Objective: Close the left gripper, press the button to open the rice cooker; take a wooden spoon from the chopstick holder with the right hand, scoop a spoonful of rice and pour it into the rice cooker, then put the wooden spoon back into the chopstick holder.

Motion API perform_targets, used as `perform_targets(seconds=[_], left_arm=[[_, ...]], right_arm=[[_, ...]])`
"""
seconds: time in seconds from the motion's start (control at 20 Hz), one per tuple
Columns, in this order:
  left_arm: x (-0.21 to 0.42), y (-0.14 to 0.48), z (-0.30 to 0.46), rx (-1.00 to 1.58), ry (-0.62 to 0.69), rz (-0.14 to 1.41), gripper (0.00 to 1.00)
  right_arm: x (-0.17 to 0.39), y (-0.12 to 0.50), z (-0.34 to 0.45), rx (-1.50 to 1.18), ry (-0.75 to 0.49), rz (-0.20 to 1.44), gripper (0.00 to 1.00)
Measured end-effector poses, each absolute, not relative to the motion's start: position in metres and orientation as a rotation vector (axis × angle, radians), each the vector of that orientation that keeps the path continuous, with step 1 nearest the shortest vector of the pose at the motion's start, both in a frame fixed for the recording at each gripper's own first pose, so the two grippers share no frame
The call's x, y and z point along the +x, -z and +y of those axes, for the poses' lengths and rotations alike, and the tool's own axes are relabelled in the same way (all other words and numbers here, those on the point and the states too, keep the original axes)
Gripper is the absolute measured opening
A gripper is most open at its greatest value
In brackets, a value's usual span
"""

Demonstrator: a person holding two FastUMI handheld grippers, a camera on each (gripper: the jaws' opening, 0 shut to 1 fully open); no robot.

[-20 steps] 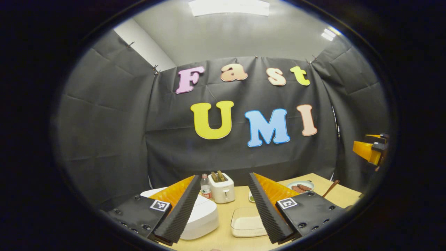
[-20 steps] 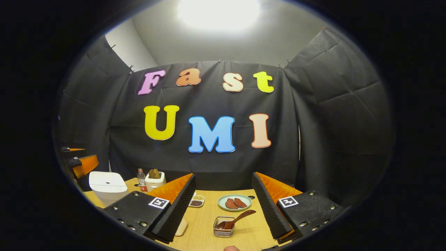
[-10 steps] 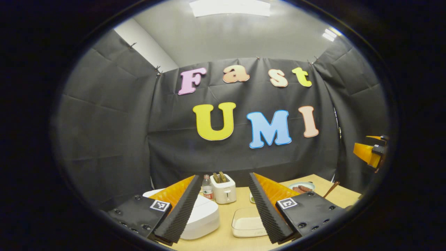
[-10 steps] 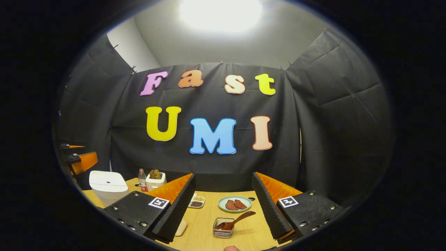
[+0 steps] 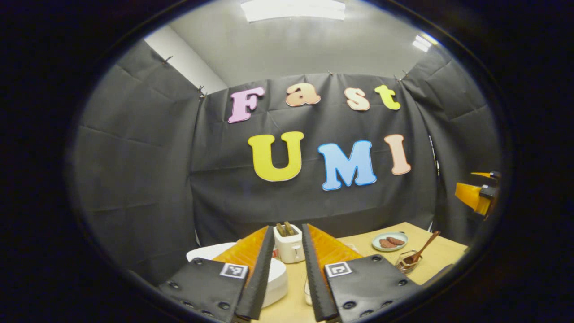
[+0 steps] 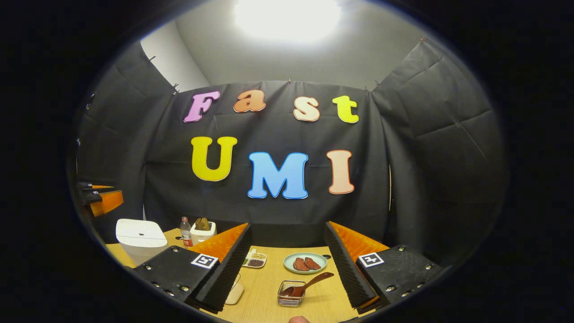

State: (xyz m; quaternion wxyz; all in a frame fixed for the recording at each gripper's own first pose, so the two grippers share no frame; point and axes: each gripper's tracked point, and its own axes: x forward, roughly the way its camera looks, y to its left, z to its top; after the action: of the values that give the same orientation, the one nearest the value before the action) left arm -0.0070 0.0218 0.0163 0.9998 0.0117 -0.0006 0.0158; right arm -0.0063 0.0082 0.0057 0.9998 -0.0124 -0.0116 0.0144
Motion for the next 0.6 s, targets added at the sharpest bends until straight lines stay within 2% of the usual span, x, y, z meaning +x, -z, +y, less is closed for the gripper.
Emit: perform_targets(seconds=[0.05,0.1,0.15,0.2,0.35,0.6], left_arm=[[-0.006,-0.018,0.024,0.024,-0.031,-0.003,0.39],[-0.004,-0.016,0.025,0.016,-0.024,-0.003,0.26],[-0.004,-0.018,0.030,0.009,-0.037,-0.005,0.24],[0.003,-0.015,0.036,0.002,-0.039,-0.002,0.12],[0.001,-0.011,0.041,-0.017,-0.014,0.011,0.08],[0.019,-0.004,0.067,-0.043,-0.002,0.030,0.09]], right_arm=[[-0.006,-0.006,0.010,-0.021,-0.028,-0.024,0.98],[-0.006,-0.007,0.010,-0.018,-0.024,-0.028,0.98],[-0.006,-0.007,0.011,-0.015,-0.023,-0.033,0.98],[-0.005,-0.007,0.012,-0.014,-0.020,-0.032,0.98],[-0.005,-0.007,0.013,-0.009,-0.010,-0.029,0.98],[-0.006,-0.001,0.015,-0.019,0.017,-0.011,0.98]])
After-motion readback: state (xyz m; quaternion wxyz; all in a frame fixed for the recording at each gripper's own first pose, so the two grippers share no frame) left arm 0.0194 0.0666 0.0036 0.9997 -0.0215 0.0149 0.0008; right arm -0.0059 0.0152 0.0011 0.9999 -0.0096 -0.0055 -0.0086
